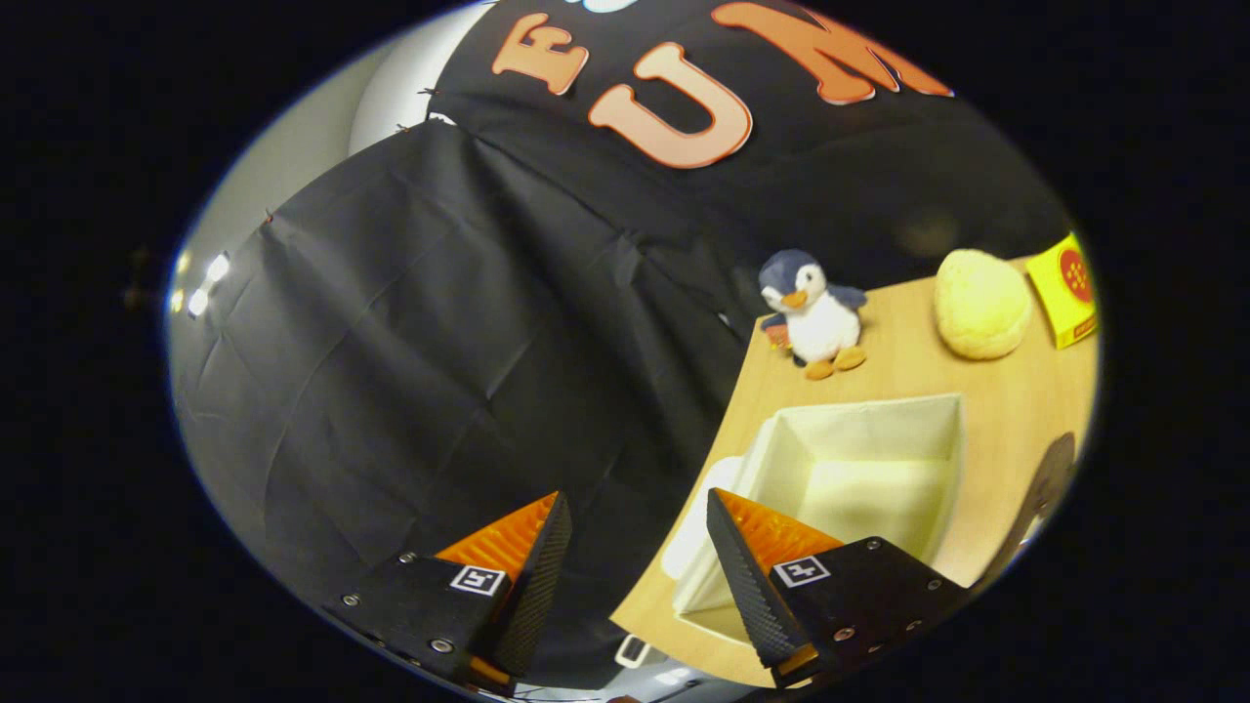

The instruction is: Open the storage box then place both shoes into the box .Put the left shoe in first, then the right shoe, with the right side of both shoes facing outward in a uniform manner.

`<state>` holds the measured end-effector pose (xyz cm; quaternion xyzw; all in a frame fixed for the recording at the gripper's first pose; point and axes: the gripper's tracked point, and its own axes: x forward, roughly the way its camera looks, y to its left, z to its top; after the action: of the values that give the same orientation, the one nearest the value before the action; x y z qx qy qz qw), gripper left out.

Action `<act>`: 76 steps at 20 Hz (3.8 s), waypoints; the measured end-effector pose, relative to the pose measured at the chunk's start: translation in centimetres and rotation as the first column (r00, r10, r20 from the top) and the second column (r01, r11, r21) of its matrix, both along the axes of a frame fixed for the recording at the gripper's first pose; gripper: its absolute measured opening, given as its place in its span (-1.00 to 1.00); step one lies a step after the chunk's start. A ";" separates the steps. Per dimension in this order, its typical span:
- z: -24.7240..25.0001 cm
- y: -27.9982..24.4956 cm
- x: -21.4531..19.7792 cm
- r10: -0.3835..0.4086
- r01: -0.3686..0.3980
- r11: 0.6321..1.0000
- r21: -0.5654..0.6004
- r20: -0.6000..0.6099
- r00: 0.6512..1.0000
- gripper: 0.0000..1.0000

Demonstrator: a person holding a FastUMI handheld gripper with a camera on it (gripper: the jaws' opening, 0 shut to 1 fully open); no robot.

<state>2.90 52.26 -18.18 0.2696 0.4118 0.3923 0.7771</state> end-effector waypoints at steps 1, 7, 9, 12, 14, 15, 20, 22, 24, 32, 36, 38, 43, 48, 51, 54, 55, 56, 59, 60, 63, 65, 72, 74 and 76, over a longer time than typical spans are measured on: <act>1.1 -1.3 1.4 -0.013 0.015 0.999 -0.032 0.047 0.999 0.70; 0.1 -10.3 6.6 -0.063 0.104 0.956 -0.275 0.151 0.986 0.88; -1.8 -14.3 5.7 -0.079 0.130 0.930 -0.343 0.158 0.984 0.94; -4.4 -18.8 5.3 -0.106 0.155 0.895 -0.418 0.139 0.985 0.95; -6.3 -21.2 5.2 -0.120 0.157 0.872 -0.463 0.109 0.987 0.95; -7.3 -22.2 5.0 -0.129 0.158 0.861 -0.483 0.091 0.987 0.96; -12.9 -26.4 3.3 -0.145 0.115 0.801 -0.587 -0.004 0.989 0.96; -15.2 -27.7 2.6 -0.163 0.097 0.782 -0.616 -0.051 0.985 0.96; -17.3 -28.8 2.2 -0.183 0.087 0.761 -0.642 -0.085 0.979 0.96; -24.9 -30.9 1.7 -0.227 0.050 0.700 -0.713 -0.156 0.961 0.87; -28.2 -31.2 2.5 -0.252 0.058 0.678 -0.732 -0.157 0.955 0.72; -29.6 -31.2 2.8 -0.271 0.065 0.675 -0.735 -0.165 0.949 0.62; -30.6 -30.4 4.4 -0.349 0.141 0.709 -0.691 -0.171 0.921 0.23; -30.7 -29.1 4.7 -0.344 0.148 0.740 -0.656 -0.180 0.922 -0.49; -30.3 -29.7 4.7 -0.397 0.169 0.739 -0.653 -0.219 0.892 -0.79; -28.6 -29.5 4.8 -0.403 0.180 0.741 -0.646 -0.214 0.890 -0.95; -27.6 -29.2 4.9 -0.403 0.187 0.747 -0.638 -0.211 0.891 -0.94; -26.5 -28.7 5.1 -0.402 0.192 0.753 -0.629 -0.210 0.891 -0.95; -22.6 -27.6 5.5 -0.395 0.201 0.762 -0.616 -0.195 0.898 -0.95; -21.1 -27.1 5.7 -0.393 0.207 0.764 -0.612 -0.186 0.900 -0.95; -16.2 -25.0 6.4 -0.382 0.227 0.780 -0.583 -0.156 0.911 -0.94; -13.2 -23.3 6.9 -0.368 0.235 0.794 -0.561 -0.135 0.920 -0.94; -6.3 -15.3 8.1 -0.325 0.232 0.844 -0.484 -0.117 0.938 -0.95; -6.1 -12.6 8.0 -0.310 0.216 0.851 -0.478 -0.127 0.942 -0.95; -6.3 -10.0 7.7 -0.292 0.193 0.855 -0.481 -0.139 0.946 -0.94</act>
<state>10.56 42.25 -24.49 0.1667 0.5341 0.1514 0.8149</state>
